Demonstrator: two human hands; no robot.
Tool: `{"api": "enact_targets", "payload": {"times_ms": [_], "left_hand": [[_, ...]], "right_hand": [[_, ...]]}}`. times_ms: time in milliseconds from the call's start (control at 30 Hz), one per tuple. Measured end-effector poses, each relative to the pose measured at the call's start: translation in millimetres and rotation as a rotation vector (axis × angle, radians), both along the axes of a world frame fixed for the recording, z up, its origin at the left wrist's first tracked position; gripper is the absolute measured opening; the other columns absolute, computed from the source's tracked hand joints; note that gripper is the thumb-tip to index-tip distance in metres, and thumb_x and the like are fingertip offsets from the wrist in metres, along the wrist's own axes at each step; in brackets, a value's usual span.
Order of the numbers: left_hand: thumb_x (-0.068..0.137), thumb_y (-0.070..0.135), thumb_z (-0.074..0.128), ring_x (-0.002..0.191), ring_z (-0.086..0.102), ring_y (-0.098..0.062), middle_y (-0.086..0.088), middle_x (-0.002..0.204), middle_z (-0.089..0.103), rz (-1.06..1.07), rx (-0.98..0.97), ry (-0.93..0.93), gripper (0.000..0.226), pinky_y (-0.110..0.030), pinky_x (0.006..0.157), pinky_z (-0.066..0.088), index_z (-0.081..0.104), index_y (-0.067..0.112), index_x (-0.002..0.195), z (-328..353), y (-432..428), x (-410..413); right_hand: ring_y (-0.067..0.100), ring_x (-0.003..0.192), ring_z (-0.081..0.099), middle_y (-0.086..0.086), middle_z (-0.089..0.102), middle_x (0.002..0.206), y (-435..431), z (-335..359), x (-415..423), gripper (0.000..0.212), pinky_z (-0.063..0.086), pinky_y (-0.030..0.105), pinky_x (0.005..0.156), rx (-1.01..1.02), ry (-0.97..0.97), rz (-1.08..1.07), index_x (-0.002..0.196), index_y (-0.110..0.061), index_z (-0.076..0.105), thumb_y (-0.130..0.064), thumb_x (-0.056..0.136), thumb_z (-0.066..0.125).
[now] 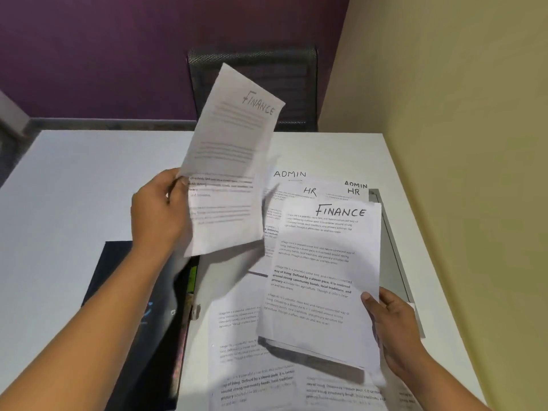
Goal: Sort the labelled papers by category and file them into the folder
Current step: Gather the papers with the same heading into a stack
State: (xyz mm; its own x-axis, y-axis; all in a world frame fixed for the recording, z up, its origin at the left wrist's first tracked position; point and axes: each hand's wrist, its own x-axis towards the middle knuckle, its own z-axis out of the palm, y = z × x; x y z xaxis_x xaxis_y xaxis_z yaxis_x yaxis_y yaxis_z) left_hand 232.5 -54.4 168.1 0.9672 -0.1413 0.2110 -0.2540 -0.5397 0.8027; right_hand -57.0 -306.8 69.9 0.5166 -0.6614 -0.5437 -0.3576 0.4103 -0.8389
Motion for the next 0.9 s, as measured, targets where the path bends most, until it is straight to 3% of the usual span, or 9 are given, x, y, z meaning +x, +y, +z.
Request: {"api": "enact_targets", "payload": {"times_ms": [100,200,267,333,533,633,733,833,900], "left_hand": [[0.099,0.024,0.054,0.078,0.068,0.008,0.025,0.085,0.074,-0.088,-0.224,0.165,0.026,-0.009,0.064,0.051,0.072,0.042,0.094,12,-3,-64],[0.099,0.018,0.057,0.073,0.070,0.004,0.019,0.083,0.077,-0.125,-0.257,0.327,0.033,-0.012,0.061,0.053,0.075,0.043,0.086,2,-8,-127],[0.099,0.015,0.057,0.070,0.072,-0.002,0.010,0.081,0.078,-0.164,-0.295,0.472,0.034,-0.016,0.057,0.053,0.077,0.038,0.086,-7,-9,-162],[0.099,0.014,0.057,0.071,0.074,-0.008,0.004,0.082,0.079,-0.197,-0.306,0.604,0.030,-0.018,0.055,0.052,0.078,0.032,0.088,-14,-7,-187],[0.086,0.027,0.075,0.083,0.068,0.008,0.023,0.091,0.075,-0.070,-0.206,0.528,0.013,-0.007,0.062,0.048,0.069,0.031,0.097,-22,10,-199],[0.098,0.025,0.059,0.088,0.075,-0.008,0.009,0.099,0.079,-0.120,-0.374,0.822,0.016,-0.019,0.066,0.056,0.073,0.021,0.106,-19,16,-196],[0.099,0.008,0.053,0.092,0.076,-0.026,-0.007,0.103,0.078,-0.126,-0.474,0.927,0.022,-0.038,0.081,0.060,0.073,0.012,0.107,-24,21,-202],[0.096,0.004,0.058,0.093,0.075,-0.033,-0.010,0.103,0.078,-0.042,-0.521,0.889,0.021,-0.052,0.088,0.057,0.072,0.014,0.109,-35,24,-211],[0.094,0.003,0.063,0.091,0.075,-0.034,-0.008,0.101,0.079,0.025,-0.542,0.875,0.021,-0.056,0.085,0.058,0.071,0.017,0.108,-40,24,-217]], "right_hand": [[0.033,0.091,0.075,0.010,0.079,0.104,6,10,-3,0.019,0.057,0.046,0.090,-0.026,0.019,0.013,0.102,-0.017,0.074,-0.006,0.098,0.059],[0.048,0.092,0.070,0.008,0.079,0.102,15,22,-7,0.018,0.055,0.058,0.092,-0.044,0.014,0.045,0.108,-0.017,0.075,-0.011,0.098,0.062],[0.029,0.073,0.075,0.004,0.080,0.089,21,30,-11,0.015,0.061,0.040,0.068,-0.062,0.006,0.092,0.099,-0.025,0.078,-0.017,0.095,0.067],[0.018,0.057,0.070,0.007,0.079,0.080,25,37,-14,0.011,0.054,0.027,0.051,-0.047,0.018,0.148,0.084,-0.028,0.078,-0.021,0.090,0.071],[0.035,0.076,0.074,0.021,0.077,0.096,38,51,-27,0.010,0.061,0.044,0.064,0.143,-0.095,0.254,0.095,-0.017,0.078,-0.012,0.088,0.072],[0.048,0.095,0.071,0.024,0.075,0.107,42,54,-33,0.020,0.058,0.061,0.082,0.201,-0.138,0.340,0.109,-0.014,0.074,-0.008,0.092,0.066],[0.043,0.092,0.073,0.022,0.075,0.108,42,55,-37,0.024,0.060,0.054,0.079,0.244,-0.157,0.387,0.116,-0.013,0.072,-0.018,0.094,0.065],[0.027,0.066,0.073,0.011,0.077,0.079,37,49,-45,0.040,0.058,0.035,0.059,0.393,-0.194,0.282,0.110,-0.010,0.075,-0.042,0.096,0.056],[0.029,0.077,0.076,0.012,0.078,0.089,36,43,-49,0.039,0.059,0.035,0.065,0.338,-0.202,0.356,0.112,-0.010,0.073,-0.042,0.098,0.055]]}}
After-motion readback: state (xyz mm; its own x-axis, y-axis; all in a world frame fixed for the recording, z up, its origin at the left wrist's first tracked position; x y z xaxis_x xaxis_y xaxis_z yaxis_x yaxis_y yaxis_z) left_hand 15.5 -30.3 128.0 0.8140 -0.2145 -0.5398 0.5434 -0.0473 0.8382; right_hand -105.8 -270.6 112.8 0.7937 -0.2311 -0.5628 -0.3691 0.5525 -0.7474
